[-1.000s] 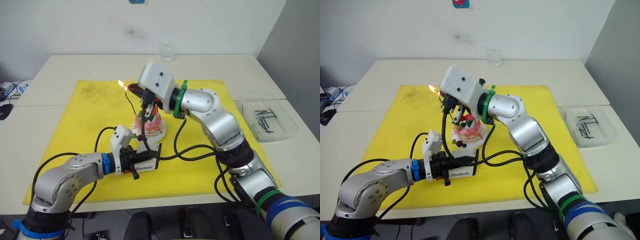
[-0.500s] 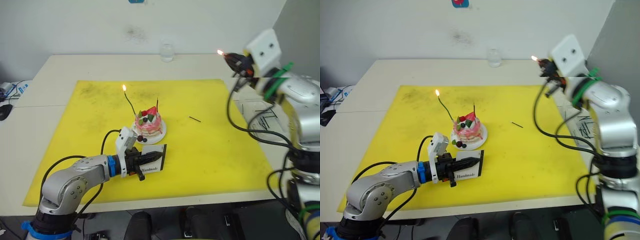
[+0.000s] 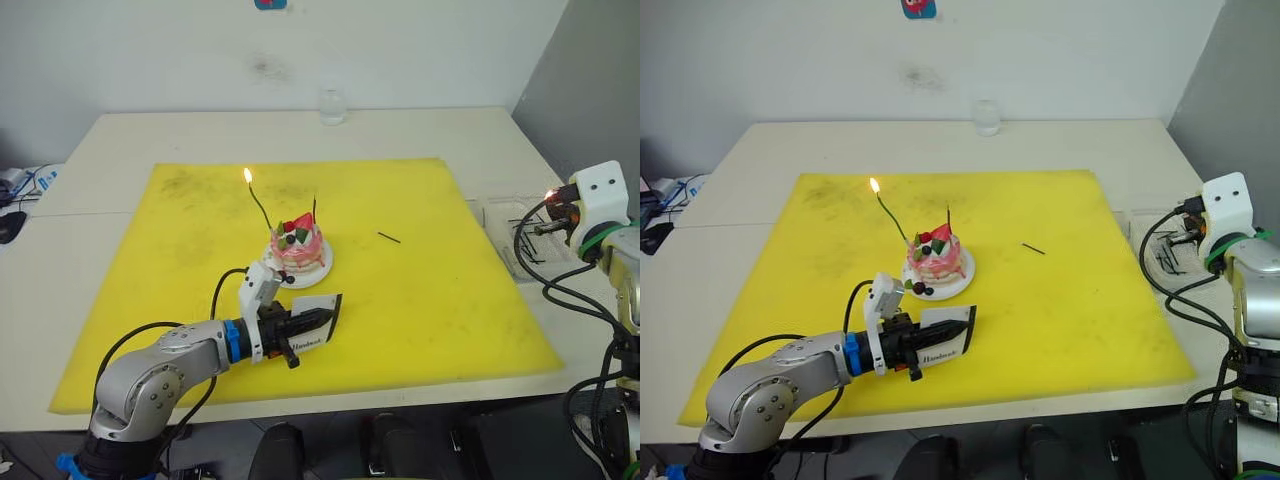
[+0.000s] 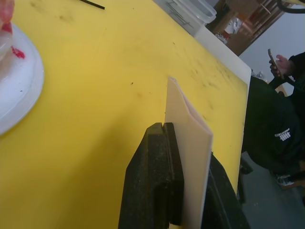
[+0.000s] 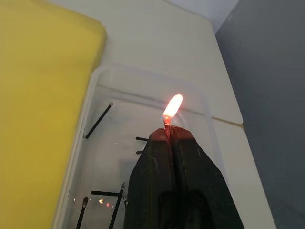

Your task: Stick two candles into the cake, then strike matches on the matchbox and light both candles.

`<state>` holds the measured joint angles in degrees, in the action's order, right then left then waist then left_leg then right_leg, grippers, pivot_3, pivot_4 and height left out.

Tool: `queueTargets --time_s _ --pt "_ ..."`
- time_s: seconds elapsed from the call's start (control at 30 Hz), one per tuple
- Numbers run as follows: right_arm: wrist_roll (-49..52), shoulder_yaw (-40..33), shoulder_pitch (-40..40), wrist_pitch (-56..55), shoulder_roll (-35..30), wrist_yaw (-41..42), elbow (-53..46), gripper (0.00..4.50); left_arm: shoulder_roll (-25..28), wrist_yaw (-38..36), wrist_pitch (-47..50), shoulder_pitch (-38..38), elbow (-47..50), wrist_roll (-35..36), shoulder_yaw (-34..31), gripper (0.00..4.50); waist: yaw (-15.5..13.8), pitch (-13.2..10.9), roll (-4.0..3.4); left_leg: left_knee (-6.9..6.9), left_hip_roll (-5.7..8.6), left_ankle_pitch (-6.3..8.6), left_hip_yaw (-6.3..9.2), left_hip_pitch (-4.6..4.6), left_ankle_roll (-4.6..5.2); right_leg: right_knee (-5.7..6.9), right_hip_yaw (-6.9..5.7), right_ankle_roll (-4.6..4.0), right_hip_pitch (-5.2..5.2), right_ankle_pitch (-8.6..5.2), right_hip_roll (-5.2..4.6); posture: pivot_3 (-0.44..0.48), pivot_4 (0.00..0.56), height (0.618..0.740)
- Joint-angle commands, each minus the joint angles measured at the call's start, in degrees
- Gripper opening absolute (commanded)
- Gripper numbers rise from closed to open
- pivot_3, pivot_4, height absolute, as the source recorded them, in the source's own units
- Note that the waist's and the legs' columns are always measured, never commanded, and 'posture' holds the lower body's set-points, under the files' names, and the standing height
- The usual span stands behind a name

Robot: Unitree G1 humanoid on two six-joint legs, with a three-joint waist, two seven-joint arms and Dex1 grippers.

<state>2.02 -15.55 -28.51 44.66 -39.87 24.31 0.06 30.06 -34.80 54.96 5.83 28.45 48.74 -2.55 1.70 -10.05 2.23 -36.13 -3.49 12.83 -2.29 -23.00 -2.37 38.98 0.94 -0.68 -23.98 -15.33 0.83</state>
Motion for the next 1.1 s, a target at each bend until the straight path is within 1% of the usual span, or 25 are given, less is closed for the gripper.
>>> queueTargets --time_s 0.03,0.07,0.23,0.43,0.5,0.57,0.7,0.8,0.87,0.93,1.03,1.1 --pt "-0.6 -1.5 -1.5 -1.4 1.2 -4.7 2.8 0.44 -0.3 -0.1 -1.0 -0.5 1.8 0.3 0.7 0.0 0.0 0.0 0.0 0.0 0.0 0.0 -0.02 0.0 0.0 -0.01 0.02 0.0 0.0 0.0 0.0 0.0 0.15 0.735" --pt "-0.7 -1.5 -1.7 -1.5 1.6 -5.5 3.3 0.63 -0.2 -0.1 -1.1 -0.5 1.8 0.3 0.7 0.0 0.0 0.0 0.0 0.01 0.0 0.0 -0.02 -0.01 0.0 -0.01 0.02 0.01 -0.01 0.0 0.0 0.0 0.15 0.735" --pt "0.3 -2.2 -2.7 -2.5 2.5 -7.5 2.4 2.43 0.2 0.0 -1.6 -1.0 1.7 0.1 0.3 0.0 0.0 0.0 -0.01 0.01 0.0 0.0 -0.03 -0.02 0.0 -0.01 0.02 0.01 -0.03 -0.01 0.0 0.0 0.15 0.735" --pt "1.6 -3.6 -3.7 -5.8 1.1 -7.1 -2.9 4.48 0.4 -0.1 -1.9 -0.8 1.4 0.0 0.2 0.0 0.0 0.0 -0.01 0.01 -0.01 0.0 -0.01 -0.01 0.0 0.01 0.0 0.01 -0.02 0.0 0.01 0.0 0.15 0.735" --pt "3.5 -3.4 -4.1 -8.1 0.6 -4.7 -5.9 4.48 0.7 -0.3 -2.0 -0.6 1.2 0.0 0.1 0.0 0.0 0.0 -0.01 0.01 -0.02 0.0 -0.02 -0.01 0.0 0.01 0.01 0.01 -0.03 0.0 0.01 0.0 0.15 0.735" --pt "7.0 -2.2 -4.0 -9.4 0.3 0.3 -9.5 4.48 1.2 -0.6 -2.1 -0.3 0.9 0.0 0.0 0.0 0.0 0.0 -0.02 0.01 -0.02 0.0 -0.01 -0.01 0.0 0.01 0.0 0.01 -0.03 0.0 0.01 0.0 0.15 0.735" --pt "13.2 2.2 -0.7 -10.7 -0.2 10.8 -16.1 4.48 2.4 -1.4 -2.4 0.5 0.0 -0.2 -0.4 0.0 0.0 0.0 -0.01 0.02 -0.08 0.0 0.04 0.01 0.0 0.01 -0.03 0.01 -0.01 -0.01 0.04 0.0 0.15 0.735" --pt "15.9 5.8 1.8 -11.1 1.6 14.3 -17.8 4.48 3.1 -1.8 -2.4 1.1 -0.4 -0.3 -0.6 0.0 0.0 0.0 -0.01 0.02 -0.09 0.0 0.1 0.01 0.0 0.0 -0.09 0.01 0.02 -0.01 0.05 0.0 0.15 0.735" --pt "15.4 9.1 2.3 -13.2 3.7 14.7 -16.4 4.48 3.6 -2.0 -2.2 1.5 -0.6 -0.1 -1.0 0.0 0.0 0.0 -0.01 0.0 -0.07 0.0 0.09 0.01 0.0 0.01 -0.07 0.0 0.03 0.0 0.04 0.0 0.15 0.735" --pt "12.9 12.8 1.9 -17.0 5.6 14.9 -12.7 4.48 4.2 -2.0 -2.0 1.5 -0.6 0.1 -1.4 0.0 0.1 0.0 -0.01 -0.02 -0.06 0.0 0.06 0.02 0.0 0.03 -0.04 0.01 0.0 0.01 0.04 0.0 0.15 0.735" --pt "10.5 16.7 -0.1 -20.6 8.3 14.8 -5.9 4.48 5.4 -2.4 -2.0 1.3 -0.8 0.3 -2.0 0.0 0.1 0.0 -0.01 -0.02 -0.07 0.0 0.06 0.03 0.0 0.04 -0.04 0.01 0.01 0.01 0.05 0.0 0.15 0.735" --pt "8.9 19.5 -2.7 -22.3 10.5 15.2 0.5 4.48 6.0 -2.6 -1.8 1.2 -0.6 0.5 -2.5 0.0 0.1 0.0 -0.01 -0.01 -0.08 0.0 0.06 0.02 0.0 0.04 -0.04 0.01 -0.02 0.01 0.06 0.0 0.15 0.735"
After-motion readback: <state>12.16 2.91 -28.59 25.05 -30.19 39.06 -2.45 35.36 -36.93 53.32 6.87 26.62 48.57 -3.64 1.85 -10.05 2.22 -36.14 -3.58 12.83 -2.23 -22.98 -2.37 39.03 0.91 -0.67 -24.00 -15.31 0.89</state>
